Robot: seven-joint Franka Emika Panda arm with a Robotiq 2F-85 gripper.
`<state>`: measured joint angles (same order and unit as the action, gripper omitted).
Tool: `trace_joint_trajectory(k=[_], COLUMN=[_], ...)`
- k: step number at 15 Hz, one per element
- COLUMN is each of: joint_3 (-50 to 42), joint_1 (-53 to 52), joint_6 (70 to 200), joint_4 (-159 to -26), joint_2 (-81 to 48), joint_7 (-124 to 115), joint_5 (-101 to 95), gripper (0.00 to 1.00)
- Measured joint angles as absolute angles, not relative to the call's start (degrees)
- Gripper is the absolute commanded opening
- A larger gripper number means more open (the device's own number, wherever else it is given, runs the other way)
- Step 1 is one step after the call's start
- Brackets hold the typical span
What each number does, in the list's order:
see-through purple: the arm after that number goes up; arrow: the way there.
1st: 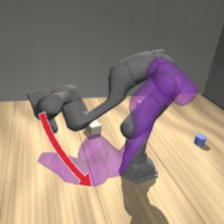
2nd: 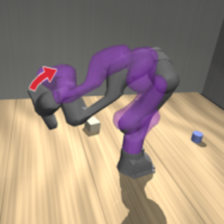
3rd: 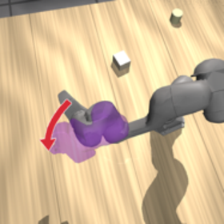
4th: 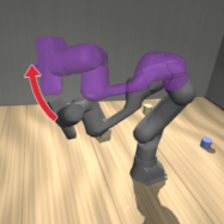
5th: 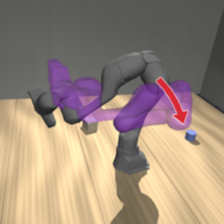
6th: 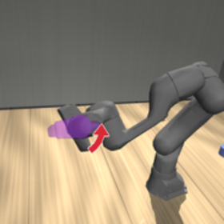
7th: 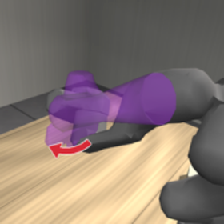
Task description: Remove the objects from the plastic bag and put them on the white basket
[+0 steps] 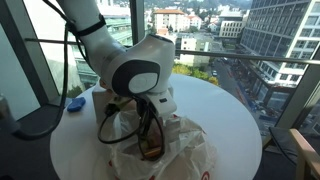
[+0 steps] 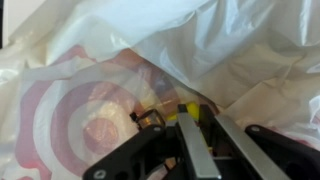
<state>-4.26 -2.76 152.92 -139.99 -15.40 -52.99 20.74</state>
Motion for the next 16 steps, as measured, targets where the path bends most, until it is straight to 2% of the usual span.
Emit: trace_joint_trajectory(k=[1, 2, 4, 6, 7, 9, 11, 12, 14, 16], joint_3=[-4.2, -4.2, -4.3, -4.5, -4.6, -4.6, -4.6, -4.6, -4.6, -4.6], joint_1=[-2.9, -3.1, -3.2, -2.9, -2.5, -1.8, -1.5, -1.5, -1.5, -1.4], joint_6=[152.5, 151.9, 149.6, 146.2, 144.2, 140.3, 139.1, 139.0, 138.9, 139.5], joint_4=[-140.5, -140.8, -140.7, -139.2, -137.8, -134.4, -132.5, -132.3, -132.2, -132.2], joint_2=[-14.1, -12.7, -10.4, -9.7, -10.0, -11.3, -12.5, -12.9, -13.3, -13.7], joint_7=[-53.0, -53.2, -54.9, -55.5, -55.5, -54.9, -54.4, -54.4, -54.4, -55.0], joint_5=[20.7, 20.3, 17.4, 14.4, 13.3, 12.1, 11.9, 11.9, 11.9, 12.0], gripper=[0.00, 0.26, 0.30, 0.45, 0.27, 0.44, 0.46, 0.70, 0.73, 0.88])
